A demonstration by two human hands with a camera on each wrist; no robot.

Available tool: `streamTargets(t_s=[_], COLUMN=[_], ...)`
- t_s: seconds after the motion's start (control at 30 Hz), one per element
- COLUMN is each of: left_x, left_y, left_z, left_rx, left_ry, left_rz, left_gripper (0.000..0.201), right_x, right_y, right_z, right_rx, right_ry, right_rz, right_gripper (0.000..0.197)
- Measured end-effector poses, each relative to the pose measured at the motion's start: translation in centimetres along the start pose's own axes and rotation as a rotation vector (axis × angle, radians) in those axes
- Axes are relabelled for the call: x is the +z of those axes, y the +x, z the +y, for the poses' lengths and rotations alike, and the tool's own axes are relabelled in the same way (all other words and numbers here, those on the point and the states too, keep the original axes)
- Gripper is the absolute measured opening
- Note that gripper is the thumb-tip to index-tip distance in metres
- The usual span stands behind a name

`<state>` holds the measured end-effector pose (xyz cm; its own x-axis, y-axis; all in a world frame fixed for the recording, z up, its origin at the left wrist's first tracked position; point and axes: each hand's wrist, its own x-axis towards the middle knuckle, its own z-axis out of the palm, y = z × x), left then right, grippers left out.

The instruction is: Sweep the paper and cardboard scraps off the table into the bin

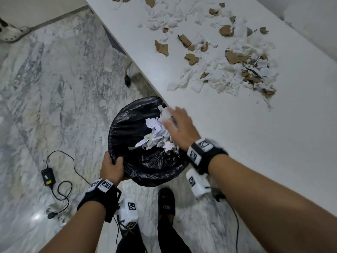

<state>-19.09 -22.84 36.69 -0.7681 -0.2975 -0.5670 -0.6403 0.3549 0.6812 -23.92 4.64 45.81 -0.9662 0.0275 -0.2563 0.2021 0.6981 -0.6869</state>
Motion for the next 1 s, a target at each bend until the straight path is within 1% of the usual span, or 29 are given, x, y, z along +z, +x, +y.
streamTargets(t_s=[0.07, 0.1, 0.17, 0.23, 0.3, 0.33, 0.43, 0.53, 0.57, 0.63, 0.7, 0.77, 0.8, 0.87, 0.93, 1.0], left_x=[-0.3, -0.5, -0.8, -1.1, -1.1, -1.2, -1.4, -1.7, -1.8, -2.1, -2.7, -3.1, -3.3, -3.8, -4.2, -4.6], left_y=[0.0, 0.4, 0.7, 1.4, 2.6, 3.3, 5.2, 6.2, 6.5, 6.9, 7.6, 8.6, 8.5, 6.8, 6.2, 5.8], left_z=[0.0, -0.4, -0.5, -0.8, -1.6, -2.1, -3.1, -2.9, -2.7, -2.6, -2.9, -3.4, -3.0, 0.0, 1.3, 2.3], left_rx=[-0.012, -0.023, -0.033, -0.038, -0.038, -0.036, -0.039, -0.028, -0.034, -0.034, -0.043, -0.023, -0.018, -0.006, 0.007, 0.007], left_ry=[-0.012, -0.015, -0.019, -0.03, -0.034, -0.042, -0.057, -0.055, -0.053, -0.051, -0.051, -0.042, -0.027, -0.009, 0.024, 0.025], left_rz=[0.012, 0.017, 0.031, 0.044, 0.033, 0.025, 0.017, 0.014, 0.013, -0.003, -0.007, -0.027, -0.039, -0.039, -0.051, -0.059], left_gripper=[0.033, 0.031, 0.031, 0.033, 0.033, 0.033, 0.036, 0.039, 0.04, 0.04, 0.041, 0.043, 0.042, 0.037, 0.037, 0.033], right_x=[1.0, 0.8, -0.8, -3.5, -6.2, -7.4, -9.3, -8.4, -7.6, -5.4, -2.8, -0.3, 0.8, 2.7, 4.0, 4.1], right_y=[-0.7, -0.4, 1.1, 3.5, 6.4, 8.0, 12.8, 15.5, 15.6, 14.2, 11.9, 9.2, 7.9, 5.6, 3.6, 2.9], right_z=[-0.8, -1.1, -1.3, -1.2, -0.2, 0.6, 2.4, 2.8, 2.6, 1.5, -0.1, -2.0, -2.8, -4.4, -5.8, -6.4], right_rx=[-0.11, -0.127, -0.08, -0.019, 0.053, 0.083, 0.155, 0.21, 0.224, 0.21, 0.144, 0.085, 0.052, -0.041, -0.17, -0.279], right_ry=[0.052, 0.069, 0.076, 0.058, -0.015, -0.091, -0.286, -0.313, -0.335, -0.395, -0.401, -0.371, -0.363, -0.353, -0.339, -0.331], right_rz=[-0.029, -0.022, 0.053, 0.165, 0.238, 0.253, 0.239, 0.164, 0.124, 0.074, 0.072, 0.052, 0.035, -0.008, 0.014, 0.101], right_gripper=[0.056, 0.054, 0.051, 0.052, 0.055, 0.059, 0.066, 0.071, 0.072, 0.071, 0.069, 0.066, 0.064, 0.062, 0.056, 0.048])
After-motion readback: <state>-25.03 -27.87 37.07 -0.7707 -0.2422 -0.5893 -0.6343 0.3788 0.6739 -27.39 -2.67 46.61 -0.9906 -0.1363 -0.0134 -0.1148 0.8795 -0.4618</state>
